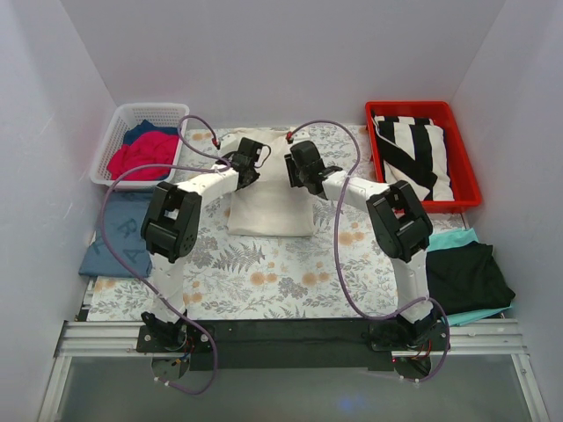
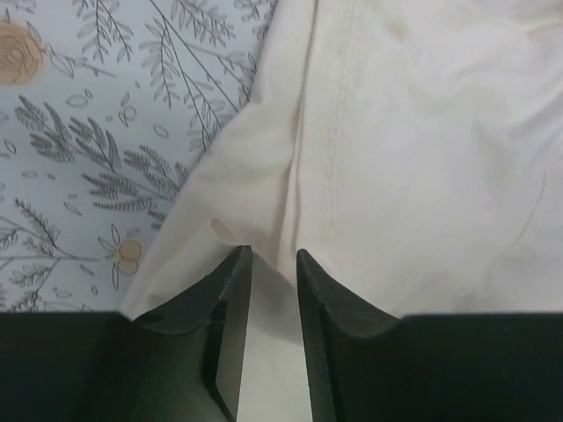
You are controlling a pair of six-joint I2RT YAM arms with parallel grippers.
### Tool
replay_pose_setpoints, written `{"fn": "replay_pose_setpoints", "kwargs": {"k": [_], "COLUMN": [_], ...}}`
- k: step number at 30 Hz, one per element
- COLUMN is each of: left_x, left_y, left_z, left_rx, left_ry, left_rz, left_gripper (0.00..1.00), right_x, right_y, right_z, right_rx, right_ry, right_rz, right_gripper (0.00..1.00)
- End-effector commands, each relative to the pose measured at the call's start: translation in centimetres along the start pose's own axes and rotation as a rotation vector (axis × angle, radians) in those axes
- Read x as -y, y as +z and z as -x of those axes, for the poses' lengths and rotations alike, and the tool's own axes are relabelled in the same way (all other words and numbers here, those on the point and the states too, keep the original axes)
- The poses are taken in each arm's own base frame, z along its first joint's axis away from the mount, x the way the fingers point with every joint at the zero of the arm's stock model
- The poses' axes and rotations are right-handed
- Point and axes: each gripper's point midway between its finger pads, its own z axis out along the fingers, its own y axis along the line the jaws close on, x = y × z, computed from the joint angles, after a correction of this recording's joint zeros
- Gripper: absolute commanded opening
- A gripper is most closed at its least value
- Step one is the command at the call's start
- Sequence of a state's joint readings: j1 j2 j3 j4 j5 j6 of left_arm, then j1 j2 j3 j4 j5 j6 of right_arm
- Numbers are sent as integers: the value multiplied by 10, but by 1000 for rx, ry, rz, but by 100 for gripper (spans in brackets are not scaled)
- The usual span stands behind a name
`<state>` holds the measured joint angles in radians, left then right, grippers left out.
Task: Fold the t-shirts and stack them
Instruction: Fold the tshirt
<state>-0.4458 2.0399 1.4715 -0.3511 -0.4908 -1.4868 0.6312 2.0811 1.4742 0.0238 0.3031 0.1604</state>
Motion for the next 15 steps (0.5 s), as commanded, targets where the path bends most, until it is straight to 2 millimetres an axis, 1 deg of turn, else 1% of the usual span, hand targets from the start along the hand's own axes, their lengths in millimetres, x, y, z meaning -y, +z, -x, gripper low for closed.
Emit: {"fn": "replay_pose_setpoints", "kwargs": {"k": [1,2,4,5,6,7,8,9,10,11,12,13,14,15], "left_x": [-9,-14,-20,-24,-31,-33,-35,-38,-45,-49,-49,-58,-60,-58], "left_y": [18,21,20,14,12,8,-3,-8,-12,-17,-31,-33,-37,-49], "left_z": [41,53,63,75,75,77,88,89,84,83,91,78,75,77], "left_rx": [83,96,110,129,130,133,154,156,149,147,159,130,117,112], "left_ry": [-27,-50,-67,-91,-99,-104,-111,-109,-98,-94,-106,-97,-97,-118], "left_rz": [47,56,67,68,77,77,69,70,80,82,63,73,63,28], "left_gripper": [26,26,26,26,27,27,27,28,28,29,29,30,30,31], "right_x": [29,33,44,46,49,51,52,53,55,55,55,53,52,50], "right_y": [7,6,1,-9,-13,-17,-29,-34,-38,-49,-53,-57,-66,-71], "right_z": [25,28,33,41,36,36,44,43,28,34,28,14,14,11], "right_rx": [11,12,17,35,27,28,49,49,22,40,30,3,11,6], "right_ry": [-39,-39,-29,-25,-21,-13,-6,4,6,30,38,41,64,74], "right_rz": [-47,-53,-78,-80,-87,-94,-94,-93,-96,-89,-83,-65,-53,-41], "right_gripper": [44,45,45,45,45,45,45,45,45,45,46,46,46,47]}}
